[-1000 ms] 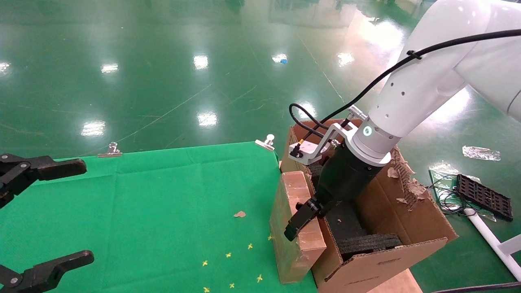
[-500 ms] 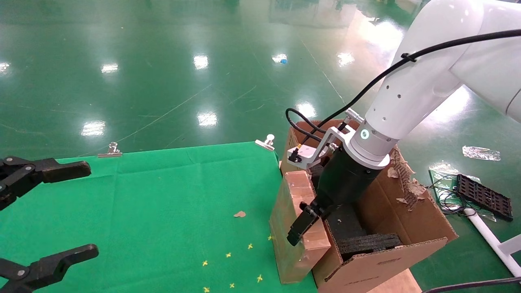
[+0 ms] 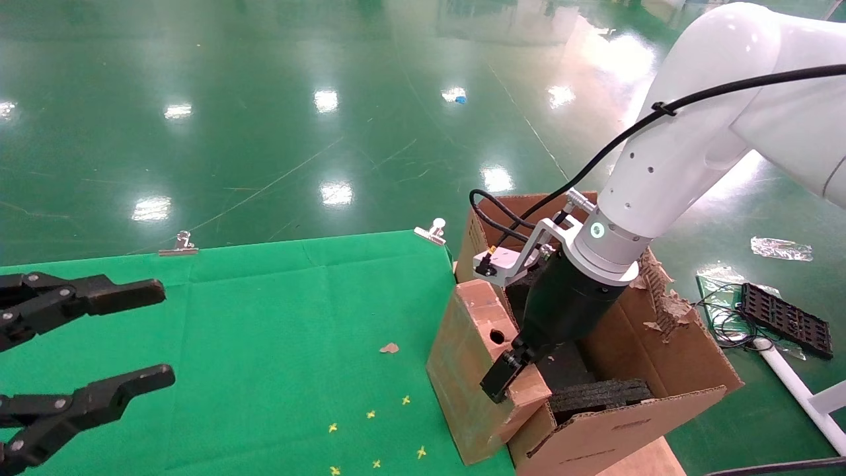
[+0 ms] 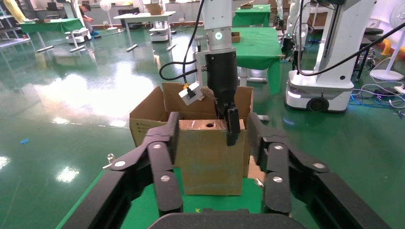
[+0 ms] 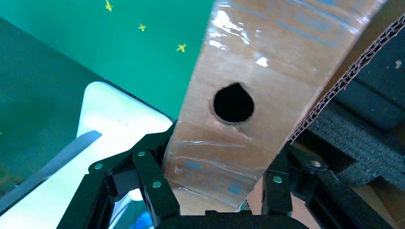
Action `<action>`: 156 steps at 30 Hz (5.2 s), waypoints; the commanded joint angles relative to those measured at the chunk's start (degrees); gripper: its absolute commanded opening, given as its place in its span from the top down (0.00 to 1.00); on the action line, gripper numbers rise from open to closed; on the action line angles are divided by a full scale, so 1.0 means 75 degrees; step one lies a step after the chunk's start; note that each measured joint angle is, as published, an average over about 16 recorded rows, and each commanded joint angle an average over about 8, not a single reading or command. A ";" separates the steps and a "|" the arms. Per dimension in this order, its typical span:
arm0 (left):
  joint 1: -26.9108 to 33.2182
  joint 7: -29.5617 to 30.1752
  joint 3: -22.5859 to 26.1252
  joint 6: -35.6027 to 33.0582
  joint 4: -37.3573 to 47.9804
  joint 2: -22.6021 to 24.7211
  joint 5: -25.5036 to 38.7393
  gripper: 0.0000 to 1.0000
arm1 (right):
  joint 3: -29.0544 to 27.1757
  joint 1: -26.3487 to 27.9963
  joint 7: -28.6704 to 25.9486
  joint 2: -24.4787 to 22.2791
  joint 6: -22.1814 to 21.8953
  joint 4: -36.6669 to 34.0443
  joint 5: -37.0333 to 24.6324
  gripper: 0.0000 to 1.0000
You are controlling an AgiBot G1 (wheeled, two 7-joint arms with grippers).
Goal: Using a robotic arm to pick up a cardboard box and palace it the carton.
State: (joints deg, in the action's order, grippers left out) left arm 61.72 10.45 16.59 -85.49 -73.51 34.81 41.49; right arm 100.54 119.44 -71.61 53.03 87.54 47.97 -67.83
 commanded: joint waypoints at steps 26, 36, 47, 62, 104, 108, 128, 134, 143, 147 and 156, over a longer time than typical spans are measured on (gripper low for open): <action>0.0003 -0.0007 0.0013 0.0006 0.0000 -0.0005 -0.0009 0.85 | -0.0895 0.2524 0.2218 -0.2059 -0.0812 -0.1340 -0.0882 1.00; 0.0004 -0.0009 0.0018 0.0008 0.0000 -0.0007 -0.0012 0.00 | -0.0433 0.1513 0.1997 -0.2133 -0.0600 -0.2718 -0.1136 1.00; 0.0005 -0.0012 0.0023 0.0010 0.0000 -0.0010 -0.0016 0.00 | -0.0251 0.0477 0.1930 -0.1722 -0.0859 -0.4038 -0.1131 1.00; 0.0007 -0.0015 0.0030 0.0013 0.0000 -0.0012 -0.0021 0.00 | -0.0335 -0.0867 0.2167 -0.1133 -0.1649 -0.5273 -0.0879 1.00; 0.0011 -0.0025 0.0049 0.0021 0.0000 -0.0020 -0.0034 0.00 | -0.1109 -0.3544 0.3093 -0.0317 -0.3933 -0.6202 0.0295 0.00; 0.0011 -0.0025 0.0051 0.0022 0.0000 -0.0021 -0.0035 0.00 | -0.1088 -0.3441 0.3094 -0.0302 -0.3890 -0.6275 0.0263 0.00; 0.0013 -0.0030 0.0059 0.0026 0.0000 -0.0024 -0.0041 0.00 | -0.1115 -0.2135 0.3338 -0.0447 -0.3508 -0.6284 0.0295 0.00; 0.0014 -0.0031 0.0062 0.0027 0.0000 -0.0025 -0.0042 0.00 | -0.1213 -0.1096 0.3790 -0.0657 -0.3338 -0.6124 0.0416 0.00; 0.0014 -0.0033 0.0065 0.0029 0.0000 -0.0027 -0.0045 0.00 | -0.1302 -0.0122 0.4568 -0.0960 -0.3177 -0.5794 0.0497 0.00; 0.0014 -0.0034 0.0065 0.0030 0.0002 -0.0027 -0.0045 0.00 | -0.1431 -0.0092 0.4703 -0.1059 -0.3147 -0.5665 0.0574 0.00; 0.0016 -0.0037 0.0068 0.0029 0.0008 -0.0027 -0.0047 0.00 | -0.2589 -0.0930 0.5137 -0.1255 -0.2807 -0.4590 0.0924 0.00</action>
State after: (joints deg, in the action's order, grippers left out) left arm 61.84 10.18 17.10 -85.27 -73.46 34.60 41.13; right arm 81.08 112.43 -33.07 43.61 66.50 13.59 -60.89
